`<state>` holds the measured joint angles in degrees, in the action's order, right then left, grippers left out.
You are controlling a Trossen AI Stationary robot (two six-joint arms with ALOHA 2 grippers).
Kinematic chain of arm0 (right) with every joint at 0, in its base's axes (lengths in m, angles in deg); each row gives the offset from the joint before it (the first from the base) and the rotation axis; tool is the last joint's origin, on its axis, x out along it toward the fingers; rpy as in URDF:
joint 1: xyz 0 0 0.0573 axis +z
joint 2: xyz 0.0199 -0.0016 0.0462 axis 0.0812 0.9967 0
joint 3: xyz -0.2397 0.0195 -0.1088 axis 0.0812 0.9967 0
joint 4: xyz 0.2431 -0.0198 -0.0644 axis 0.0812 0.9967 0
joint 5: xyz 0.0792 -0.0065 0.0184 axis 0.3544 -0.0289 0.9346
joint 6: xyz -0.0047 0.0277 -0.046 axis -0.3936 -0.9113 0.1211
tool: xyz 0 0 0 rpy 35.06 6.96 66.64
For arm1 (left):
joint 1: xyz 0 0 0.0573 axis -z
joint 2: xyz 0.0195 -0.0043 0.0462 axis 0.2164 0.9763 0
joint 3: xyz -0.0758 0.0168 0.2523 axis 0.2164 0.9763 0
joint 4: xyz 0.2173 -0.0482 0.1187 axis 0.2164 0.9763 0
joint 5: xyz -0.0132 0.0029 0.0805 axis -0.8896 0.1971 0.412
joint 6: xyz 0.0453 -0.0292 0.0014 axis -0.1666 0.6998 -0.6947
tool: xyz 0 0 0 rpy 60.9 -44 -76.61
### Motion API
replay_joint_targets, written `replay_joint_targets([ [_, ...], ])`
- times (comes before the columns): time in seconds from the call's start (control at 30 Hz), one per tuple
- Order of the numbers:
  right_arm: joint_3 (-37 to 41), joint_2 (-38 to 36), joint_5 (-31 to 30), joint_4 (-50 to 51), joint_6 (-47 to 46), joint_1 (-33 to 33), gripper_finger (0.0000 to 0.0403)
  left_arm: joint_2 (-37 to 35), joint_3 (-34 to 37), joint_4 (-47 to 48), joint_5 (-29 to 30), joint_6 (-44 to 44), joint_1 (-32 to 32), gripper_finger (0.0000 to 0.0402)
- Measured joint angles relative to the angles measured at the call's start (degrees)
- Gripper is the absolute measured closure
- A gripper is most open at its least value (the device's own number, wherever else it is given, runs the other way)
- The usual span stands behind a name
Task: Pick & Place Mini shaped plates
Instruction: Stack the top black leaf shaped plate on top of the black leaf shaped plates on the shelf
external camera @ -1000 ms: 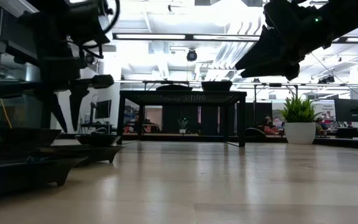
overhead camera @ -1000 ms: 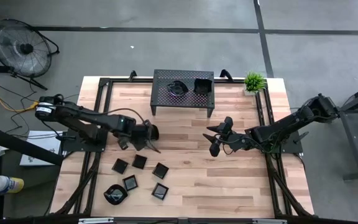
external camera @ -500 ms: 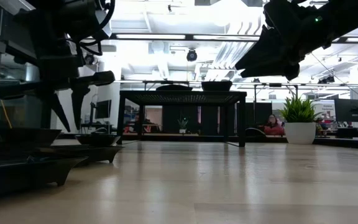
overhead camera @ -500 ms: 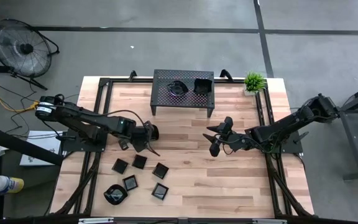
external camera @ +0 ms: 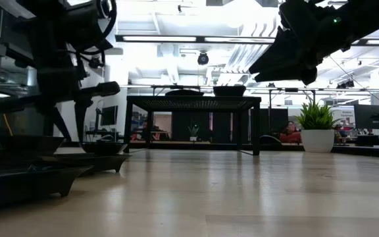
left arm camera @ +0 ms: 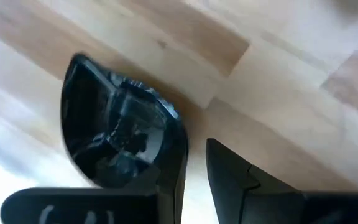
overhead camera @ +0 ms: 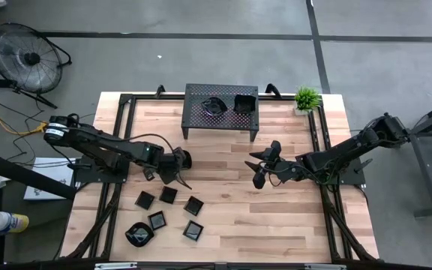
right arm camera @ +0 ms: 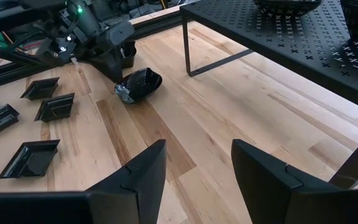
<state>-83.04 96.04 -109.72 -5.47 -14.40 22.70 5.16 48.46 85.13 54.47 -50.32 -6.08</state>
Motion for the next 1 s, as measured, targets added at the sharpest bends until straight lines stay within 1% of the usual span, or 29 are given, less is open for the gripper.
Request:
replay_joint_targets([
  [0.1, 0.0, 0.0, 0.33, 0.02, 0.04, 0.0, 0.0226, 0.0, -0.09, -0.85, 1.43, 0.02, 0.0, 0.0341],
  [1.0, 0.0, 0.0, 0.42, 0.0, -0.22, 0.0, 0.0226, 0.0, -0.13, -1.11, 0.73, -0.61, -0.02, 0.0341],
])
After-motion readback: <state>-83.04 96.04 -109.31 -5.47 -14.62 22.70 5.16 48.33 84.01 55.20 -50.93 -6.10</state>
